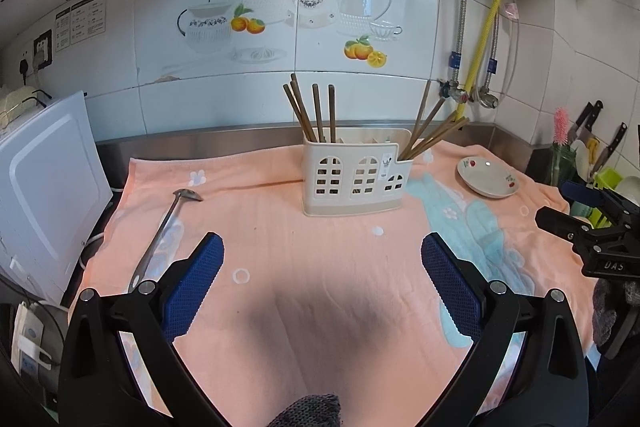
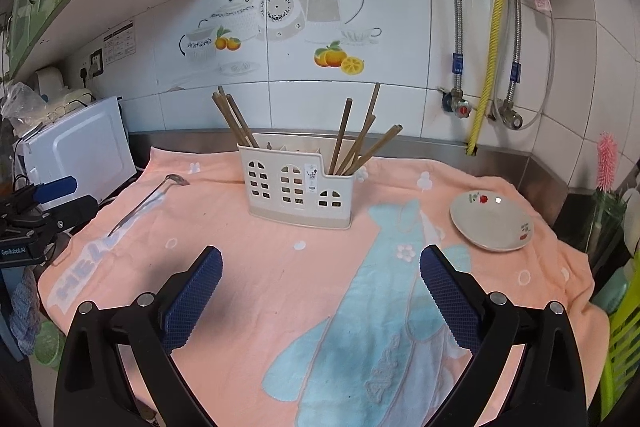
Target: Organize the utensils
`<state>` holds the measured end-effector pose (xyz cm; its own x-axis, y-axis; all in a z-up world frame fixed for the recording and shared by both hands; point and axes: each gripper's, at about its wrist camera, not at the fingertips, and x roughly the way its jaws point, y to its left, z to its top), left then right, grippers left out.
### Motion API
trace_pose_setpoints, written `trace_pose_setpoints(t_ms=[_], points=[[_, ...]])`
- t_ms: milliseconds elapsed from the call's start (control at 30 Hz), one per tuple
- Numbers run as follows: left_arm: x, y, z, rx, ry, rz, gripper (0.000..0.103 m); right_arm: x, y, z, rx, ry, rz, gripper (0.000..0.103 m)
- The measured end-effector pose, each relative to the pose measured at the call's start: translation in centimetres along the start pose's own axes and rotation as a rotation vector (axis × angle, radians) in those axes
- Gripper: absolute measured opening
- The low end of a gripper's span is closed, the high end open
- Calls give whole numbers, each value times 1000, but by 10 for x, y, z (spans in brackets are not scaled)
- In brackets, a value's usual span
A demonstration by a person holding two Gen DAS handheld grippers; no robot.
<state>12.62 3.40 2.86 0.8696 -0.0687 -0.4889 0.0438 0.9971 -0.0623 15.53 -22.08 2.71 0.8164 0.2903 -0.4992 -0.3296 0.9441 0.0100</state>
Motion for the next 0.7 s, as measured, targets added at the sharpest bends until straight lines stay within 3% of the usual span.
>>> trace_pose_setpoints(t_ms=[700], points=[[-3, -7, -16, -16, 2, 6, 98, -1, 0, -14, 18, 3, -13, 96]])
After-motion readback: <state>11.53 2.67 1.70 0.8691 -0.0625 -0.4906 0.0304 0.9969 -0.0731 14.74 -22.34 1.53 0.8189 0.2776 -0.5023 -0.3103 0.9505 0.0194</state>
